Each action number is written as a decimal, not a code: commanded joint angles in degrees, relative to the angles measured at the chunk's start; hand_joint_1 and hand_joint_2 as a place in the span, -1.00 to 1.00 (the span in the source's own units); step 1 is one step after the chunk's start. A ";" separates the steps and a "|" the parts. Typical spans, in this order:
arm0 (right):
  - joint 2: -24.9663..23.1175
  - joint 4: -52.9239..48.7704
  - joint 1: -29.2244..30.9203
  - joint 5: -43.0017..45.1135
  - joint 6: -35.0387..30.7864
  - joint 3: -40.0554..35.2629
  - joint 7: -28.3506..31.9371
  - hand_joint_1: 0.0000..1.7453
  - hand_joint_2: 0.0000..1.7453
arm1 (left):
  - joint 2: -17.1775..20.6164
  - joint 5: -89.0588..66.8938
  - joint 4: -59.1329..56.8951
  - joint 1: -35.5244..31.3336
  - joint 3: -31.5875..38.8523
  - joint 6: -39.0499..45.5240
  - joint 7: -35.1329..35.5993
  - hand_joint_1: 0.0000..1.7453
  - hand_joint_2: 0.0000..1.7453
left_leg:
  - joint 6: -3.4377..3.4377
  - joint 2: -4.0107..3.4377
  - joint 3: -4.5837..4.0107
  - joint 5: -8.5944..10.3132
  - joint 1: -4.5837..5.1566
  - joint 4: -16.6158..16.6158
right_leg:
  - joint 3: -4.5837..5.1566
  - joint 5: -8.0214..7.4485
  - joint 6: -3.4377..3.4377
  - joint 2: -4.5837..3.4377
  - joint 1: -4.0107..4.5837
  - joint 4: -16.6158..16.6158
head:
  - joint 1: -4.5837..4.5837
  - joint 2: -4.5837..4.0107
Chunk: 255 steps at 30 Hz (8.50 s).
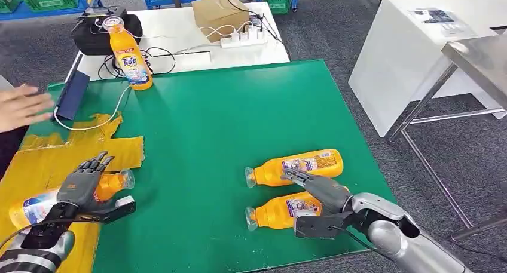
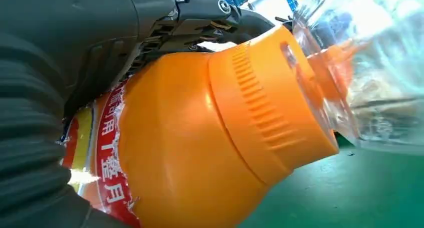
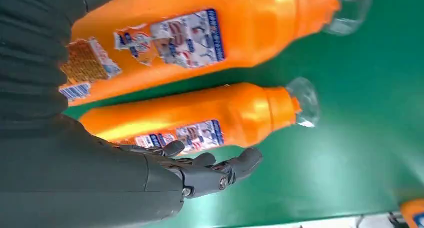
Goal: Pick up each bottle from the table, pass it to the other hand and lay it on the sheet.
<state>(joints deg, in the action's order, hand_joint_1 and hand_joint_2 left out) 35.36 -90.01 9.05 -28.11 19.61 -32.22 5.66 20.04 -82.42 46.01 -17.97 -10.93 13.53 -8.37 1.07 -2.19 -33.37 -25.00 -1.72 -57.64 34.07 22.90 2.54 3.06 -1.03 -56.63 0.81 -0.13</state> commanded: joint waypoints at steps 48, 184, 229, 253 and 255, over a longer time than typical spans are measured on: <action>5.07 22.42 0.04 -5.61 0.87 -16.89 -6.42 1.00 1.00 | -15.32 75.59 22.13 -2.77 11.26 -34.04 -16.95 -1.00 -1.00 | -0.55 -0.34 0.95 -0.54 -0.18 -0.01 | -0.58 0.12 0.52 -0.58 0.28 1.18 | 0.02 0.00; -16.13 22.69 19.78 4.47 -4.33 -3.68 -11.67 -1.00 1.00 | 2.81 -3.49 -3.50 -3.08 -1.69 -6.20 5.51 1.00 1.00 | 0.06 -0.64 -0.46 0.04 -0.14 0.18 | 0.72 -0.24 0.01 -1.00 0.28 0.42 | 0.02 0.00; -17.82 41.98 11.24 -3.38 -8.20 1.90 -7.22 1.00 1.00 | -11.80 67.21 24.99 1.53 16.39 -26.88 -13.06 -1.00 1.00 | -0.12 -0.25 0.10 0.23 -0.17 0.20 | -0.04 -0.36 0.12 -0.56 0.29 0.76 | 0.02 0.00; -40.86 13.06 4.55 14.56 -12.89 3.31 0.60 1.00 1.00 | -18.67 97.61 48.74 17.30 11.33 -42.14 -2.84 -1.00 1.00 | -0.01 -0.95 -0.47 -0.05 -0.18 0.12 | 0.88 -0.26 -0.11 -1.42 0.32 0.36 | 0.00 0.00; -41.68 14.55 5.28 14.35 -12.81 -0.18 0.56 1.00 1.00 | -18.52 96.98 48.52 16.72 9.41 -41.83 -3.09 -1.00 1.00 | 0.02 -1.07 -0.59 0.00 -0.18 0.11 | 1.00 -0.33 -0.09 -1.45 0.32 0.36 | 0.02 0.00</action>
<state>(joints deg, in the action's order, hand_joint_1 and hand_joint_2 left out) -1.17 -78.29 11.40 -12.81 6.38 -20.23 6.23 2.97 15.67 93.00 -0.73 7.09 -29.38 -11.54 1.26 -3.41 -34.20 -24.94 -1.94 -57.54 35.20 22.53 2.53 1.83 -0.66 -56.24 0.83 -0.13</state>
